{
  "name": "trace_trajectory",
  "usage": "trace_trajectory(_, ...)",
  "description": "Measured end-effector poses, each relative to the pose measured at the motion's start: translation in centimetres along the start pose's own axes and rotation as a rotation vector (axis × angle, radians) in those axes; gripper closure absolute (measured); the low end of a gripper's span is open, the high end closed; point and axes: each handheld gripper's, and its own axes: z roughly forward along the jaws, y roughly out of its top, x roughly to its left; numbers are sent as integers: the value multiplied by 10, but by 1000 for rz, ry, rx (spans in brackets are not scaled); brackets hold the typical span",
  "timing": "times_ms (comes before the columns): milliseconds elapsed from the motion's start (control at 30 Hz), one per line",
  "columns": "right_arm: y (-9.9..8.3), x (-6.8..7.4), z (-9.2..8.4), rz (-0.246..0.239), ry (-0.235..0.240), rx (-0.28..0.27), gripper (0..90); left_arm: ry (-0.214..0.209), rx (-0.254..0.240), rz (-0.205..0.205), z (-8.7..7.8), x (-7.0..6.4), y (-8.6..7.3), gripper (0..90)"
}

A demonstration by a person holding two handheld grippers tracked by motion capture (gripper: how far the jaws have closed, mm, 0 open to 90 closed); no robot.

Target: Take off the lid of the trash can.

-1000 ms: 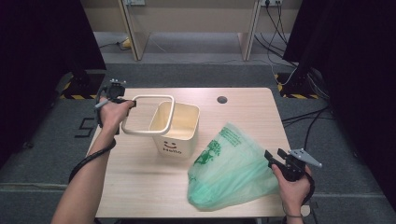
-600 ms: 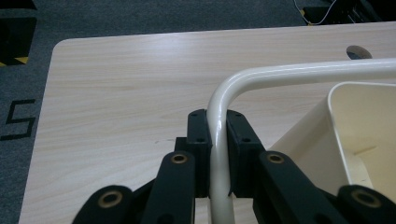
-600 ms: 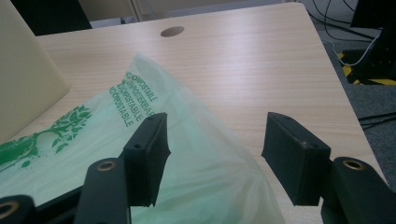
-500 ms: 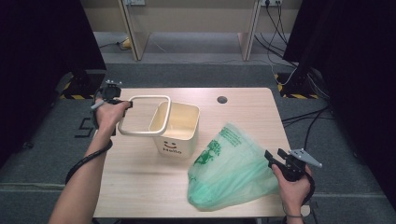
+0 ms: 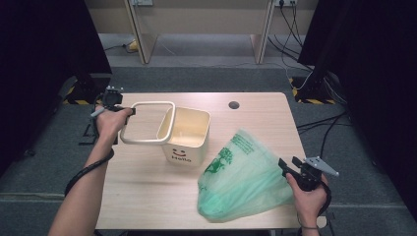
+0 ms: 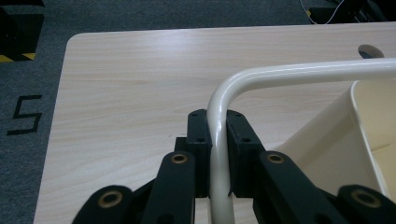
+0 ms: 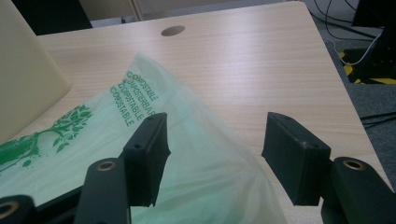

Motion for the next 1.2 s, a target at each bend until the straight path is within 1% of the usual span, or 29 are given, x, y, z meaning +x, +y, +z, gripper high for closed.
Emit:
trace_trajectory(533,0,0,1,2,4,7,401,4,5,-25,-1,14,-6,809)
trace_trajectory(1200,0,0,1,2,2,4,401,16,1,-43,-5,31,-15,809)
